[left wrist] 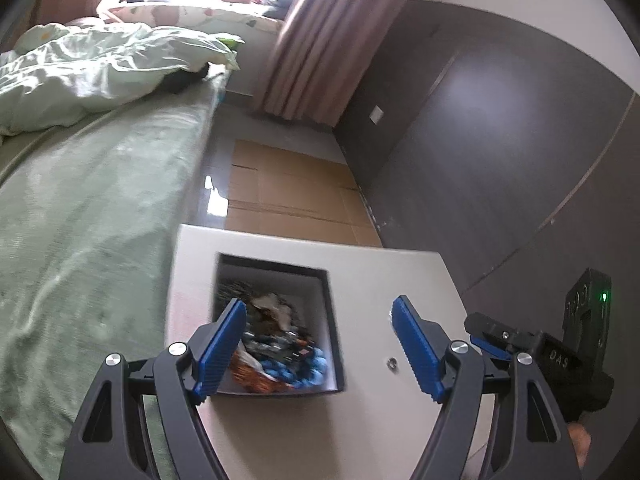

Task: Organize jewelry
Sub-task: 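Move the left tool over the small metal ring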

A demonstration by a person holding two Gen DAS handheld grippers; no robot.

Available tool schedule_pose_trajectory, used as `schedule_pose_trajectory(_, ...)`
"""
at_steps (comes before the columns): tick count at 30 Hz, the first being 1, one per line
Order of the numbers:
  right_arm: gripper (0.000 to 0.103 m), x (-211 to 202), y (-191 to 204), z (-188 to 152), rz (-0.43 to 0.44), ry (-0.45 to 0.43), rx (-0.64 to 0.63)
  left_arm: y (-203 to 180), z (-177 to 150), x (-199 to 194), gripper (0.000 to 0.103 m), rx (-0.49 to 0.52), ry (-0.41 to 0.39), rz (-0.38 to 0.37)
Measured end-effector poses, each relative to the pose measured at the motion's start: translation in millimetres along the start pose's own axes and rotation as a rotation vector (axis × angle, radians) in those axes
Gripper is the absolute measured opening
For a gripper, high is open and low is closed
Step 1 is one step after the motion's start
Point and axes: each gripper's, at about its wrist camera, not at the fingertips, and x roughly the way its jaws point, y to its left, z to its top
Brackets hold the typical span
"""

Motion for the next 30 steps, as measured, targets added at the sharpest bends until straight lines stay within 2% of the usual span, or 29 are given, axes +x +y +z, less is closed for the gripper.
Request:
schedule_pose_trajectory(7, 0.087, -7, -22, -4, -0.059, 0.029, 0.051, -42, -16, 26, 0.068, 0.093, 0.06, -0.029)
schedule_pose_trajectory(9, 0.081, -7, -28, -3, -0.07, 0.039, 0.076, -52, -22, 36, 0.064, 0.117, 0.081, -0.031)
schedule_pose_trajectory(12, 0.076, -8, -41, -1, -0.084, 0.052, 0.111, -65, -32, 52, 0.06, 0.155, 0.118, -0.029)
schedule_pose_trajectory(18, 0.073, -16, -59, 2, -0.128, 0.056, 0.124, -79, -47, 81, 0.05, 0.194, 0.174, -0.028)
schedule_pose_trajectory(30, 0.073, -22, -84, 11, -0.166, 0.051, 0.141, -106, -82, 138, 0.04, 0.341, 0.239, 0.035)
